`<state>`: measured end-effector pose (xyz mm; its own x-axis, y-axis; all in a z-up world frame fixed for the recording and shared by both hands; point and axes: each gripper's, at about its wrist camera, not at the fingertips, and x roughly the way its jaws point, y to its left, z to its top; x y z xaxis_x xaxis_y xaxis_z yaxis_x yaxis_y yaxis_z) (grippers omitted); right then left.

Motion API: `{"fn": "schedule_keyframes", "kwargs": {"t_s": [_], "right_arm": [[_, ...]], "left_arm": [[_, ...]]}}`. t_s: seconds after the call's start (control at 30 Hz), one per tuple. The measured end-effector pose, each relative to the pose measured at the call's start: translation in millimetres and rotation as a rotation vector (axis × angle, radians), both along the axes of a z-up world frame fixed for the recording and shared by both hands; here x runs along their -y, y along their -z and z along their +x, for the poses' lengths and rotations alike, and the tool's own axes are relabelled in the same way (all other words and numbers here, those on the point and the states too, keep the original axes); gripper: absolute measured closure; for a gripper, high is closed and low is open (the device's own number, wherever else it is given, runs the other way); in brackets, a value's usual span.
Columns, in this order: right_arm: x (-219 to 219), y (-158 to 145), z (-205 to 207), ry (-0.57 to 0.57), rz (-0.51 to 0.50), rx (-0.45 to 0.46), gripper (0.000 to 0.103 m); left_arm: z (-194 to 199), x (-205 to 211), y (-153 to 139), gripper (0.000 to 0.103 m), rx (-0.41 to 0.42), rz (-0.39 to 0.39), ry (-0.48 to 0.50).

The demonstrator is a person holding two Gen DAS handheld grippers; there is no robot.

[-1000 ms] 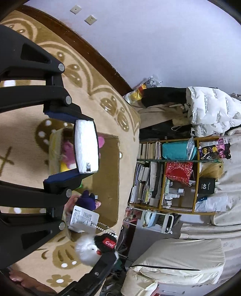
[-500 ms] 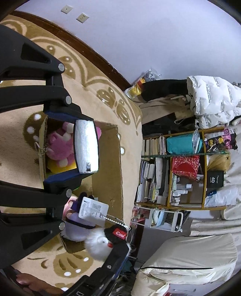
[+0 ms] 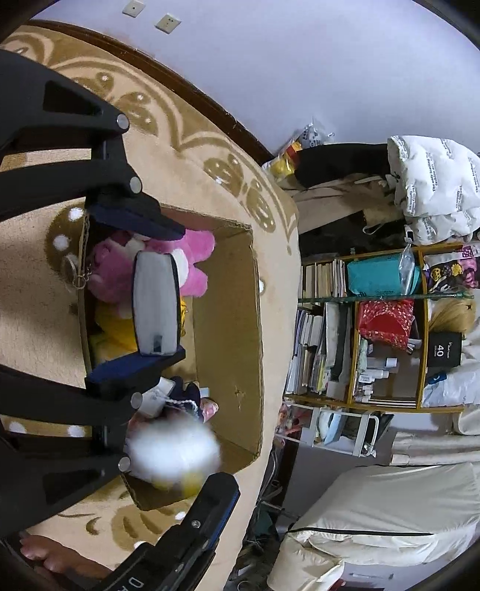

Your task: Organize soft objects

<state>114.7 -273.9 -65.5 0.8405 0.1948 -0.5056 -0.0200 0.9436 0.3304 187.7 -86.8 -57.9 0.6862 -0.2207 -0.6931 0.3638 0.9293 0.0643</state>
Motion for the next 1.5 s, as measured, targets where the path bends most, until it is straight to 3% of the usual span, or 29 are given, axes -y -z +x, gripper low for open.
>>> {"fn": "schedule_keyframes", "kwargs": {"t_s": [0.27,0.47,0.8,0.97,1.5], "right_arm": [[4,-3,-6,0.016,-0.002,-0.001,0.084],[4,-12,-18,0.028,-0.004,0.01,0.063],[1,-37,-48,0.051,-0.025,0.037,0.017],[-3,-53,-71,0.068,-0.045,0.072,0.0],[-17,-83,-134,0.105,-0.123,0.121,0.0]], "left_arm": [[-8,-10,-6,0.022,0.003,0.007,-0.033],[-20,-24,-20,0.011,0.025,-0.018,-0.054],[-62,-58,-51,0.006,0.087,-0.023,-0.105],[-83,-70,-71,0.003,0.141,-0.031,-0.126],[-149,-97,-94,0.001,0.194,0.009,-0.127]]}}
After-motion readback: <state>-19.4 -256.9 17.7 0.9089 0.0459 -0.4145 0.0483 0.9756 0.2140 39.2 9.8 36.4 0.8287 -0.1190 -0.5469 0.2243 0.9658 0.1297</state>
